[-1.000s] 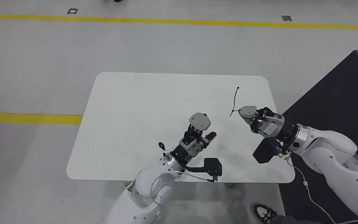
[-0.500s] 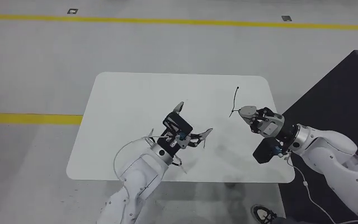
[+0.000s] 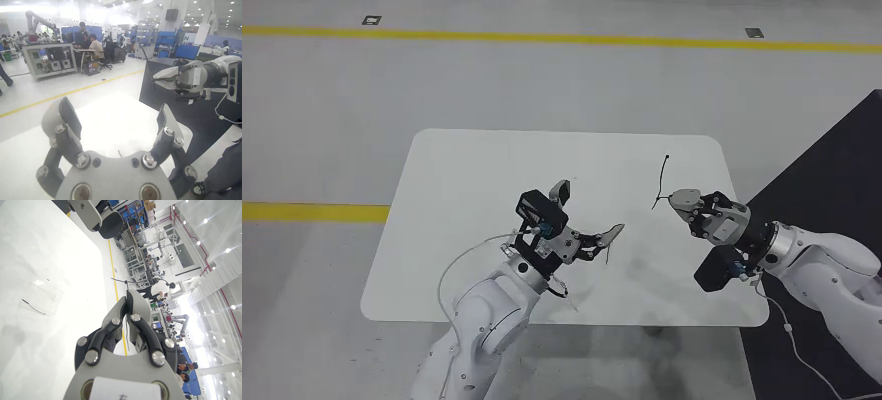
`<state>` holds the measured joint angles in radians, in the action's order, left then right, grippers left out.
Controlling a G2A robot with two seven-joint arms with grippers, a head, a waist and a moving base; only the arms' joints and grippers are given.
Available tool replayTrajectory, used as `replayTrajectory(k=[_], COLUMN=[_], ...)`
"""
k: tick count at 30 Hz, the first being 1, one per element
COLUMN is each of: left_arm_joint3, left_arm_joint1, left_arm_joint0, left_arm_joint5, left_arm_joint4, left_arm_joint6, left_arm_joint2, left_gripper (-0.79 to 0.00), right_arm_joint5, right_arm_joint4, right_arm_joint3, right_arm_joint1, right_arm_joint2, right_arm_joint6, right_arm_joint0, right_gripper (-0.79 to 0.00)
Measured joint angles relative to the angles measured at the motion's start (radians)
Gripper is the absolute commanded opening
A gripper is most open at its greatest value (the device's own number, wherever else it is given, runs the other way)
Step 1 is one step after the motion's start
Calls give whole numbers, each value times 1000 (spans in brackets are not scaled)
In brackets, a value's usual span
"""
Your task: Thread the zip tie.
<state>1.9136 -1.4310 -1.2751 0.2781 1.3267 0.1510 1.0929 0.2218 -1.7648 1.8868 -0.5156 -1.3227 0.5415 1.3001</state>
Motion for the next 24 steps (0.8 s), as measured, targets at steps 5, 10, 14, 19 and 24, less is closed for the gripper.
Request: replayTrajectory(k=[5,10,14,19,24], left_arm_joint3=[0,-6,6,1,-46], left_arm_joint1=[0,1,-2,-5,-16], left_arm_joint0=[0,-7,-8,34,96], left_arm_joint5=[0,10,27,-6,-43], left_arm_joint4=[0,-12,-133,-188,-229], left_arm_joint6=[0,18,155,265,363], left_arm_joint2=[0,-8,-30,-49,-97], left_gripper=[0,0,0,0,0], right_arm_joint5=[0,0,0,0,0], right_arm_joint4=[0,0,0,0,0], right_arm_joint3=[0,0,0,0,0], right_arm_joint1=[0,0,0,0,0], right_arm_joint2=[0,0,0,0,0], right_arm_joint6=[0,0,0,0,0], right_arm_joint0=[0,0,0,0,0], right_gripper=[-785,-785,-785,-785,-785])
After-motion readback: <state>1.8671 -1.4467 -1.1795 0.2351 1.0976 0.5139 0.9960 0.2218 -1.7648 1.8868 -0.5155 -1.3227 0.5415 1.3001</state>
